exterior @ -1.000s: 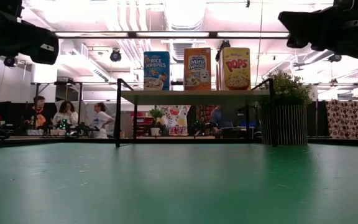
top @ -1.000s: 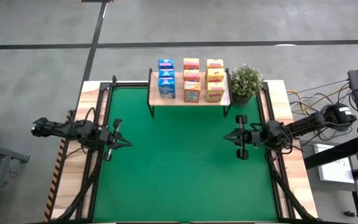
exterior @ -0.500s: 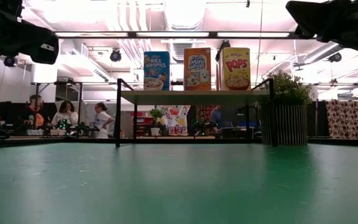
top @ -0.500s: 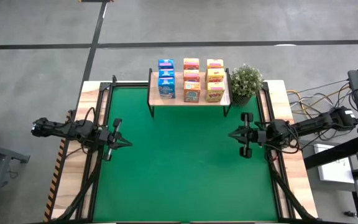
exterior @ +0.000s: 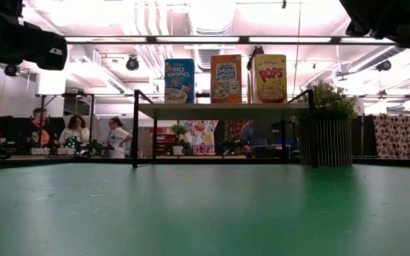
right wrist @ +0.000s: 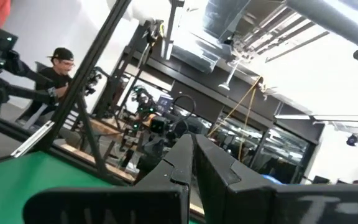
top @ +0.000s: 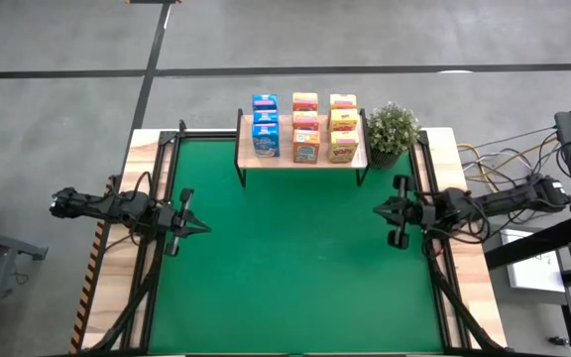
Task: Stack cereal on shelf
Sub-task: Return to home position
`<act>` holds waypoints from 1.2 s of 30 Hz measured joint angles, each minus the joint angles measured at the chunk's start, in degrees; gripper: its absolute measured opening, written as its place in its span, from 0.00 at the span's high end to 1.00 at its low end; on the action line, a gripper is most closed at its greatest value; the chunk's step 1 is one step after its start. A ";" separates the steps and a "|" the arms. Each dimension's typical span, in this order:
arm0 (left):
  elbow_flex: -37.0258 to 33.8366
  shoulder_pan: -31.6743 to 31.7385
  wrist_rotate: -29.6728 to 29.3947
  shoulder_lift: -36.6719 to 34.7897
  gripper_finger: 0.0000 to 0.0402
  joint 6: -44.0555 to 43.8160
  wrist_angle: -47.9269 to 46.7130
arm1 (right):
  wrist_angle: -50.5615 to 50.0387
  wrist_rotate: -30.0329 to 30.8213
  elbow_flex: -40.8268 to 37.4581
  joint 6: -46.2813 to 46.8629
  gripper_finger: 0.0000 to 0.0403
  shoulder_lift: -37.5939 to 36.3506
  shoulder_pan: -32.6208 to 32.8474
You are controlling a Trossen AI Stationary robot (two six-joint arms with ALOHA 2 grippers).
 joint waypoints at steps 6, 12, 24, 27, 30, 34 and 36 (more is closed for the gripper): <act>0.00 0.00 -0.05 0.00 1.00 -3.64 0.05 | -6.64 2.36 -0.01 1.84 0.98 -5.37 0.00; 0.00 0.00 -0.05 0.02 1.00 -9.06 0.80 | -13.98 1.93 -0.01 3.48 0.98 -10.55 0.00; 0.00 -0.01 -0.03 0.09 1.00 -6.06 0.54 | -22.05 0.40 -0.01 6.85 0.98 -18.06 0.00; 0.00 0.00 -0.03 0.11 1.00 -6.06 0.47 | -23.74 0.90 -0.03 7.26 0.98 -19.75 0.00; -0.02 -0.02 -0.03 0.20 1.00 -6.06 0.43 | -24.63 0.91 -0.03 8.01 0.98 -21.65 0.00; -0.02 0.00 -0.03 0.20 1.00 -6.06 0.43 | -24.68 0.83 -0.03 8.93 0.98 -24.78 0.00; -0.02 -0.02 -0.01 0.31 1.00 -6.06 0.43 | -24.99 0.82 -0.05 8.32 0.98 -26.61 0.00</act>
